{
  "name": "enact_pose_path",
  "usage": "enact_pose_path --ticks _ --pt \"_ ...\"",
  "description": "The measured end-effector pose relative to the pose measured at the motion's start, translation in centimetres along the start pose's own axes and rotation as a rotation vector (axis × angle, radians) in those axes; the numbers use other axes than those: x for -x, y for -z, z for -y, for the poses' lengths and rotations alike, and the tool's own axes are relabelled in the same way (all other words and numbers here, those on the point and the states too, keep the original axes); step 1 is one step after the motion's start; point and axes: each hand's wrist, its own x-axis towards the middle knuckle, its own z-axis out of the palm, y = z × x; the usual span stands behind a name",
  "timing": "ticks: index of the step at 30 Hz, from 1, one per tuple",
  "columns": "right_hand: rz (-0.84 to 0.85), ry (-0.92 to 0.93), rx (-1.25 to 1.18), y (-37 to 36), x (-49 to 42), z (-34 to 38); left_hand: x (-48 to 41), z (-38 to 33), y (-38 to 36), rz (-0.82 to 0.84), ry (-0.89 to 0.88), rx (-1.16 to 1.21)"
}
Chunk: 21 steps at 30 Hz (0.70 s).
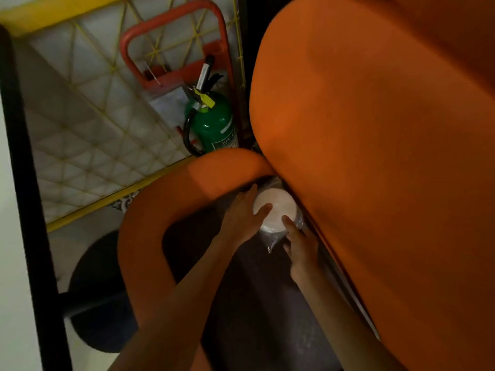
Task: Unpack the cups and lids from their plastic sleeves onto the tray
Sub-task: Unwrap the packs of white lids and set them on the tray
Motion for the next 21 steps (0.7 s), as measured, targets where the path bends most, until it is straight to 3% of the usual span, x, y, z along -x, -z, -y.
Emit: enact_pose_path --ticks 5,11,18,21 --pt "0.066 -0.039 -0.029 0.1 0.8 -0.3 2.5 0.0 -0.9 -0.033 0.098 0.176" --pt "0.124 0.091 0.065 1.0 6.0 1.0 7.2 -1.5 0.9 -0.081 0.240 0.308" --pt "0.402 0.294 0.103 0.0 15.6 6.9 14.4 -5.6 9.7 -0.239 0.307 0.832" --pt "0.467 0.375 0.223 -1.7 20.0 8.0 18.4 -5.9 14.3 -0.206 0.232 0.911"
